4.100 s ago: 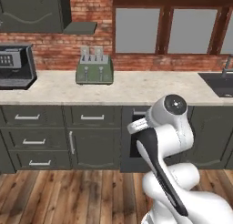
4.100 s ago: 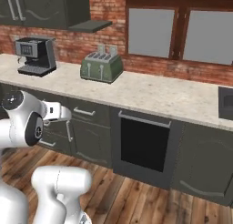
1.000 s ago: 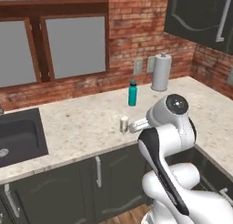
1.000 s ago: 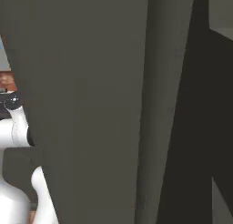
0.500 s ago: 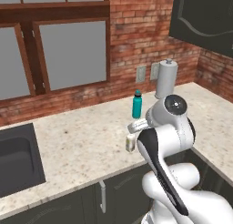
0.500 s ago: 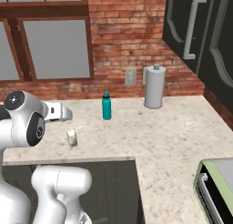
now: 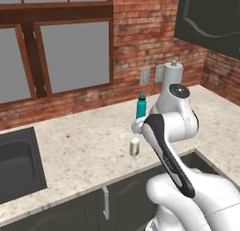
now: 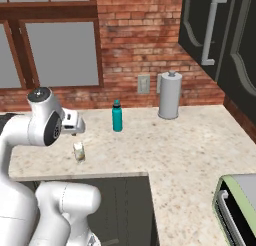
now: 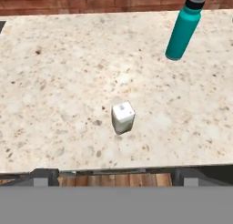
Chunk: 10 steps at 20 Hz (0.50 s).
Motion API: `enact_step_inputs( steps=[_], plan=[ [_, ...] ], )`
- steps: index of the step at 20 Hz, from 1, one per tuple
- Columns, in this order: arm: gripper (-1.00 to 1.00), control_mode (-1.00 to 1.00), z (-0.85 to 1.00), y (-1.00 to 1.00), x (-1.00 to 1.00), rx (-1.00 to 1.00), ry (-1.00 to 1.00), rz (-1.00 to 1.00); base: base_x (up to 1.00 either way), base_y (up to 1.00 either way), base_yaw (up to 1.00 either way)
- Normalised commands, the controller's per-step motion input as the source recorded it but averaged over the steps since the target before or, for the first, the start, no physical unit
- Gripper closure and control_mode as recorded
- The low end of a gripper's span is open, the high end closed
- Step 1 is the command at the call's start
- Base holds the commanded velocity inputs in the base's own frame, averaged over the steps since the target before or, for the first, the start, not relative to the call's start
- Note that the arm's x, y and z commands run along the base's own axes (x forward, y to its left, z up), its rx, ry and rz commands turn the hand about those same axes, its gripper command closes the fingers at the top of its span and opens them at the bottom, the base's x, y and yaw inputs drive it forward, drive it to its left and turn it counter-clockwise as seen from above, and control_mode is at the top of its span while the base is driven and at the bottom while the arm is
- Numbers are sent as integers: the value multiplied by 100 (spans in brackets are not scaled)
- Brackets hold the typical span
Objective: Move the drinks to the dining counter.
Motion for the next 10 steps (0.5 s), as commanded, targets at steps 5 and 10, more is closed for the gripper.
enact_step_inputs(
  steps=[5, 10],
  plan=[
    [-100, -100, -2, 0, 0, 1, 5, 4, 0, 0, 0],
    [-100, -100, -37, 0, 4, -6, 1, 0, 0, 0, 0]
  ],
)
